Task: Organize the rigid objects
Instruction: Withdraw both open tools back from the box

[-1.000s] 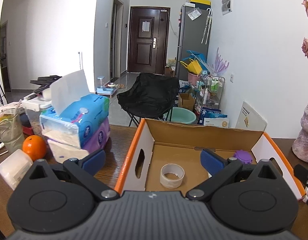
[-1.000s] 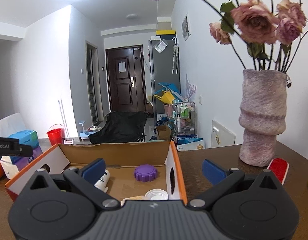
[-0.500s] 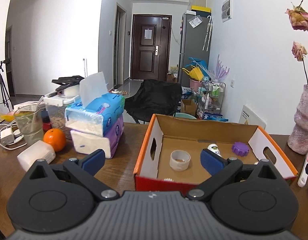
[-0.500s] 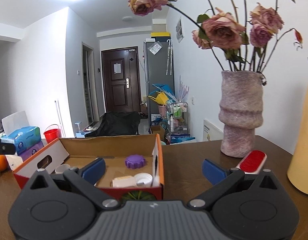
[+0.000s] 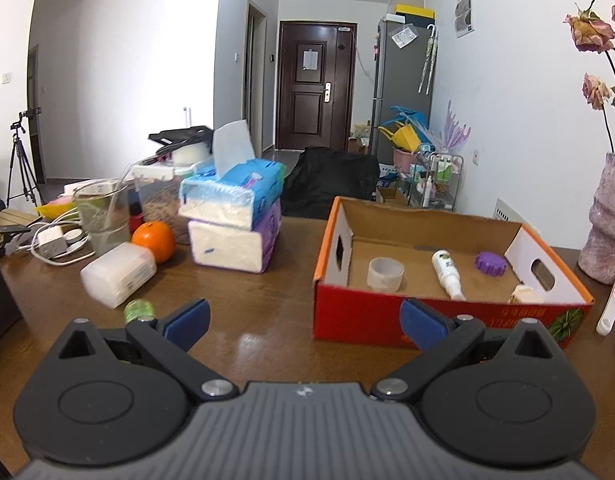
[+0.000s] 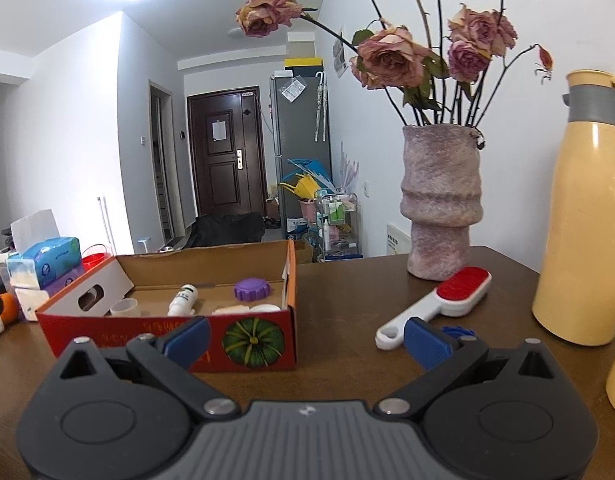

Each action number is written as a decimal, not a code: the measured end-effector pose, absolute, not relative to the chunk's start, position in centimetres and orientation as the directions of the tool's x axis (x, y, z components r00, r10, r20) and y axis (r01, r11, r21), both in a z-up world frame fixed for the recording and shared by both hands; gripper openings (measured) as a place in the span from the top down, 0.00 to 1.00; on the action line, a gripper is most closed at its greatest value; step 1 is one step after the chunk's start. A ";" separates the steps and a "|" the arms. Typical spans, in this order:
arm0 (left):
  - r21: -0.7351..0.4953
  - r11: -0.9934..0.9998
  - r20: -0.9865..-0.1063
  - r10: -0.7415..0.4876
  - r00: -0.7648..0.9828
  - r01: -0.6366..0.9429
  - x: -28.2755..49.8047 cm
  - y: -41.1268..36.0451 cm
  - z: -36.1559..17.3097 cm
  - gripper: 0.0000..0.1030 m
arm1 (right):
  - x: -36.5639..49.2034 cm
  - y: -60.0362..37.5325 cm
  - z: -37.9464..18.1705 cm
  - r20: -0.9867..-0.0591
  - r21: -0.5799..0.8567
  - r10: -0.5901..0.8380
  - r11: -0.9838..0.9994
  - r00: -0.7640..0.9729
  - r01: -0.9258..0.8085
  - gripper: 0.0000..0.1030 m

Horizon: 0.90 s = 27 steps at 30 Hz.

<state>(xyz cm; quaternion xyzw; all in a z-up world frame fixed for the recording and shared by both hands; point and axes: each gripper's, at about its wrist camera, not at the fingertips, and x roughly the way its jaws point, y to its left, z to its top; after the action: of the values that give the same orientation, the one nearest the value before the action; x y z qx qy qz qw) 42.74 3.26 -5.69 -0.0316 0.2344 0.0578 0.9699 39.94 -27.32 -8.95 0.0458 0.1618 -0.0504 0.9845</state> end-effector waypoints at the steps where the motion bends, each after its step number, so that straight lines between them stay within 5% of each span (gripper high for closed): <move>1: -0.032 0.991 -0.462 0.101 0.881 -0.130 42.4 3.4 -5.7 0.00 | 39.6 -27.4 -9.0 -0.325 0.078 -0.084 0.990 0.942 0.116 0.00; 27: -0.049 0.971 -0.530 0.173 0.830 -0.234 35.4 9.5 -8.0 0.00 | 32.1 -29.6 -11.0 -0.366 0.091 -0.169 0.972 0.915 0.216 0.00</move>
<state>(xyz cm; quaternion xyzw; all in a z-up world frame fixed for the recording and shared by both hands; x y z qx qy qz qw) 35.45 9.49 -8.04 -0.0560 0.2712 0.1067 0.9549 32.13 -29.56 -11.03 0.0649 0.1811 -0.0984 0.9764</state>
